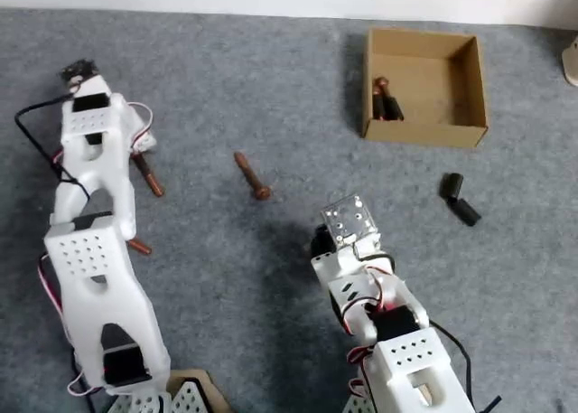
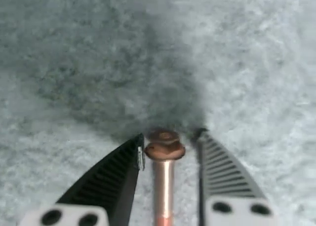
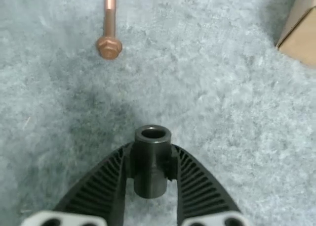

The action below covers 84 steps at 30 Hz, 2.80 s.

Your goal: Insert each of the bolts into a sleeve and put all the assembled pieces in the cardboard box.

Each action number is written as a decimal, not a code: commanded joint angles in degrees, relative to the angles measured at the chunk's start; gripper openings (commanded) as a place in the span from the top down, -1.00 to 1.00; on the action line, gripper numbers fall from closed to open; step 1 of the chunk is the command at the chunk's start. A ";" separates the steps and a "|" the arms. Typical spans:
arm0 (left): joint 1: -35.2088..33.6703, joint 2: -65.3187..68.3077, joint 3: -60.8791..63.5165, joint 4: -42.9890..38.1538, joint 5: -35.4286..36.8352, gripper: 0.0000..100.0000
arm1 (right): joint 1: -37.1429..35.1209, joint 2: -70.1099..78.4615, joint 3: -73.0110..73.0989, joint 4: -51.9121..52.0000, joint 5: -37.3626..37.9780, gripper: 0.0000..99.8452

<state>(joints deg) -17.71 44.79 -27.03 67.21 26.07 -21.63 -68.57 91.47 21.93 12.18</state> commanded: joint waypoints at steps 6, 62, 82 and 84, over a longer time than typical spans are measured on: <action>4.88 -0.31 -1.27 8.35 -0.44 0.93 | -0.57 -1.01 -0.57 -1.63 0.00 0.99; 5.67 0.40 -8.40 29.80 2.81 0.57 | -0.57 -1.01 -0.48 -1.63 0.00 0.99; 8.84 -1.01 -16.22 19.52 2.73 0.99 | -0.66 -1.01 -0.48 -1.63 0.09 0.99; 9.27 -4.26 -16.22 20.40 2.73 0.99 | -1.98 -1.01 -0.40 -1.63 0.09 0.99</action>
<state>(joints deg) -9.01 48.22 -39.78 88.31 28.70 -21.63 -68.57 91.47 21.85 12.18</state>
